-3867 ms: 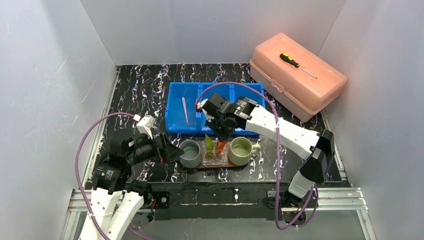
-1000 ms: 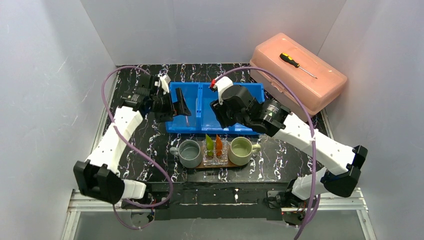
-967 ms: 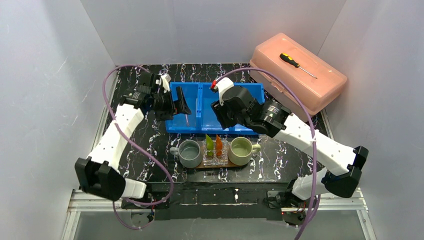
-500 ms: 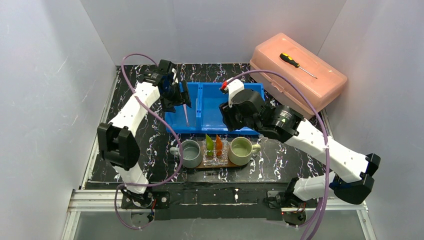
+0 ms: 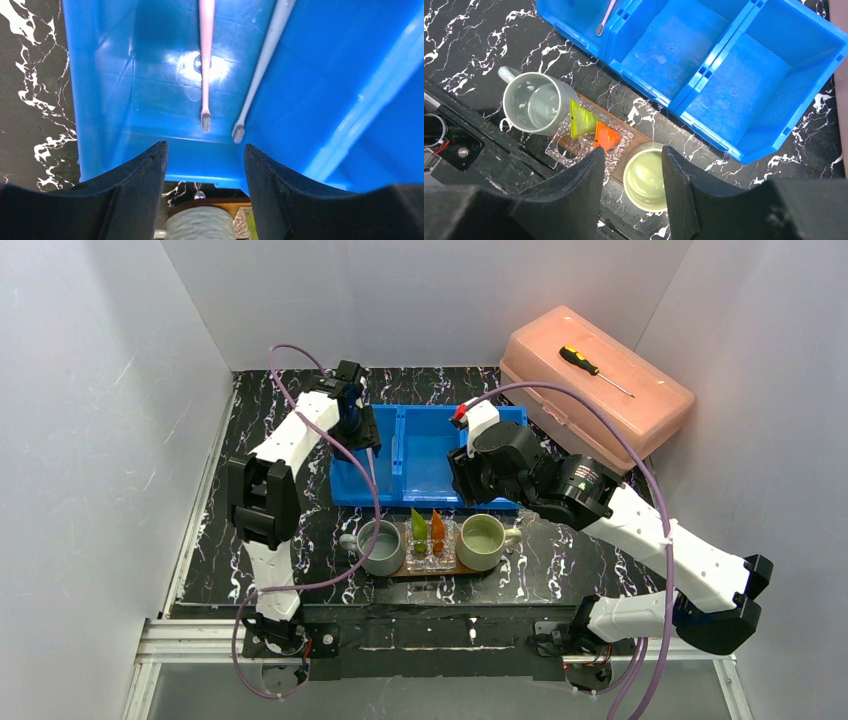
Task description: Prepare toiletry sets of a toothbrush and toothpaste on the tray
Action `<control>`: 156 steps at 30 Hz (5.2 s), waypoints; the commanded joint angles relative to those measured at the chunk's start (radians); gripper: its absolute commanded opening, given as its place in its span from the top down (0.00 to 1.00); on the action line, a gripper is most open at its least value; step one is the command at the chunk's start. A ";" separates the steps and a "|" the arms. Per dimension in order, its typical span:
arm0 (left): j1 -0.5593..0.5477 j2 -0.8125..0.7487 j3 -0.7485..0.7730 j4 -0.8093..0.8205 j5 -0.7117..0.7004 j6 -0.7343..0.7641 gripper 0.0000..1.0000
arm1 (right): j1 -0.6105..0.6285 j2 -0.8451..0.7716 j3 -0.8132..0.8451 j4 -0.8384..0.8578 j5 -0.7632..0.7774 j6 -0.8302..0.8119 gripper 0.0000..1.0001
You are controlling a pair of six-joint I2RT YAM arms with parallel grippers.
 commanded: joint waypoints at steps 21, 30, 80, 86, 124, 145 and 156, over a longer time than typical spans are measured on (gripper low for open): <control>-0.060 0.169 0.004 0.082 -0.176 -0.041 0.55 | 0.002 -0.023 -0.028 -0.006 -0.010 0.013 0.46; -0.061 0.209 -0.006 0.109 -0.191 -0.040 0.61 | 0.002 -0.014 -0.037 -0.004 -0.007 0.007 0.46; -0.061 -0.111 -0.163 0.237 -0.225 0.015 1.00 | 0.002 -0.002 -0.006 -0.011 -0.048 0.039 0.47; -0.061 -0.195 -0.161 0.235 -0.174 0.012 1.00 | 0.002 -0.006 0.000 0.006 -0.079 0.047 0.47; -0.060 -0.671 -0.379 0.344 0.667 -0.187 1.00 | 0.002 -0.071 -0.072 0.367 -0.408 0.113 0.22; -0.004 -0.849 -0.586 0.439 0.687 -0.758 1.00 | 0.114 -0.166 -0.196 0.482 -0.475 -0.523 0.20; 0.033 -0.929 -0.612 0.434 0.763 -0.874 1.00 | 0.512 -0.145 -0.396 0.986 0.247 -1.269 0.23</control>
